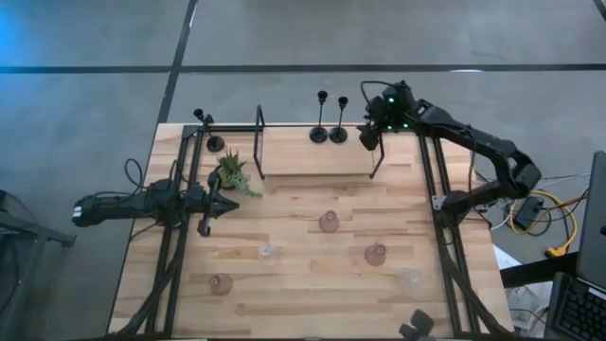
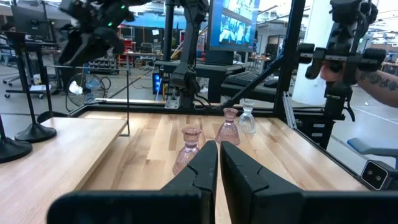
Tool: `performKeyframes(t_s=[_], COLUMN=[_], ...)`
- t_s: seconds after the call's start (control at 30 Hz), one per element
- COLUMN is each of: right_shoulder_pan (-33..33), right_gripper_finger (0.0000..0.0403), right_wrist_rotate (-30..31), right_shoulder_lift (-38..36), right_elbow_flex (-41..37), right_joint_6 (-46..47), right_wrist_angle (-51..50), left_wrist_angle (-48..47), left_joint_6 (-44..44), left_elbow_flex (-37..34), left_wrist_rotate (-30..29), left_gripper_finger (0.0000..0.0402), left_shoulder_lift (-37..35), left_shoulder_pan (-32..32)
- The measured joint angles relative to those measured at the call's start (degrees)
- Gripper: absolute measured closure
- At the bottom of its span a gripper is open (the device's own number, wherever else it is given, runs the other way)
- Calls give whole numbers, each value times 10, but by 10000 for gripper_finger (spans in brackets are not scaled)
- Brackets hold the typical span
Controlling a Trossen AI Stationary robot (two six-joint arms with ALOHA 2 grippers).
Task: Pick & Place candle stick holders
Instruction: Put the black candle holder on the shelf aligned with the other black candle holder
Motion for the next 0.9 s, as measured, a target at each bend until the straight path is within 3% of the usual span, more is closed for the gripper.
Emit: performKeyframes(t_s=[0.4, 0.9], right_shoulder_pan=[2, 2], right_gripper_finger=[227, 306], right_wrist_rotate=[0, -30], right_shoulder_lift=[-156, -344], right_elbow_flex=[-28, -227], right_joint_6=[33, 44], right_wrist_angle=[-108, -109], left_wrist_angle=[0, 0], left_joint_6=[0, 0], left_elbow_flex=[0, 0], left_wrist_rotate=[0, 0], left_gripper_finger=[378, 378], left_shoulder_lift=[0, 0], left_shoulder_pan=[0, 0])
